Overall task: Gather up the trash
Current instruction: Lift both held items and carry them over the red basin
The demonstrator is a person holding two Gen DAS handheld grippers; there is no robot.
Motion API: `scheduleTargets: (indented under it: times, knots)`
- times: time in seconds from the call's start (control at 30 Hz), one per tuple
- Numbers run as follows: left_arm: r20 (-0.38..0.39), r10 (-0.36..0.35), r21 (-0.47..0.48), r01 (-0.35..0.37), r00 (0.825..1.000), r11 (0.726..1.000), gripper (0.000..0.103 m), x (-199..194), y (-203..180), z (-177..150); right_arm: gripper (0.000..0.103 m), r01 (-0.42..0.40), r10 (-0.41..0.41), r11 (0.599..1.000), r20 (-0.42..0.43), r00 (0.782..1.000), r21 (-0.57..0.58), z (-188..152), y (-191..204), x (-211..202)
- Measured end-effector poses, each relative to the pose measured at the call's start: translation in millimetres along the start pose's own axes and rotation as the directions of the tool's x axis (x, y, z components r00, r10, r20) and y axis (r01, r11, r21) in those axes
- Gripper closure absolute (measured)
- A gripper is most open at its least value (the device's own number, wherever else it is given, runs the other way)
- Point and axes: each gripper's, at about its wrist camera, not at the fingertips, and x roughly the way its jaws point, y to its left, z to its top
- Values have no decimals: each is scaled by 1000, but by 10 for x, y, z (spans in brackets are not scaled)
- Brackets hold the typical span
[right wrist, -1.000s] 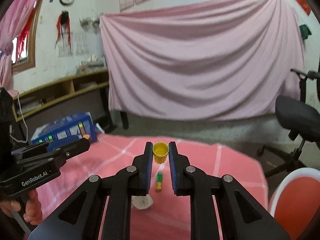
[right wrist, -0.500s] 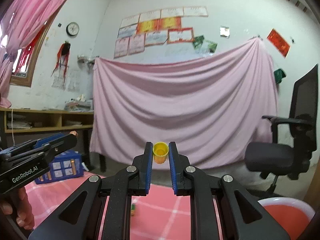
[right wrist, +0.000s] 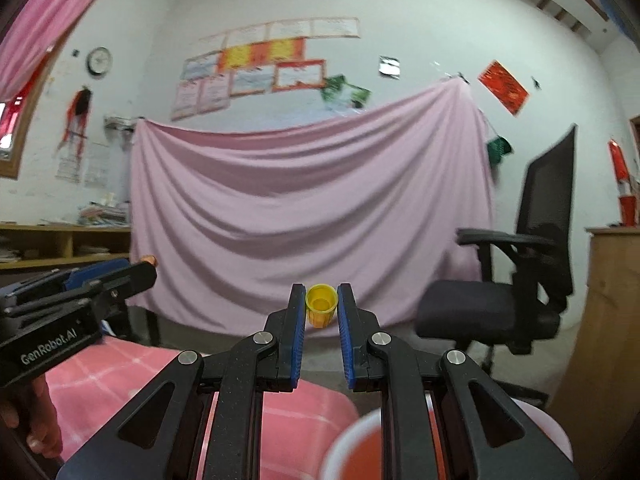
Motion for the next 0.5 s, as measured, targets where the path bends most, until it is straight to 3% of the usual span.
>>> scheduleTargets:
  times: [0.23,0.33,0.5]
  knots:
    - [-107,-82,-6,82,991,997,74,418,-478,-23,89,92,-77,991,-146,986,101,-178,-495,146]
    - [-197,-139,-24,136,971,990,74,620,-658,-61,89,109,-77,982,-197,977,155,-221,-665,167]
    - [-319,-172,-40,168,932,985,74,880,-855,-190,89,137,-72,962,-263,962,236,-265,-891,180]
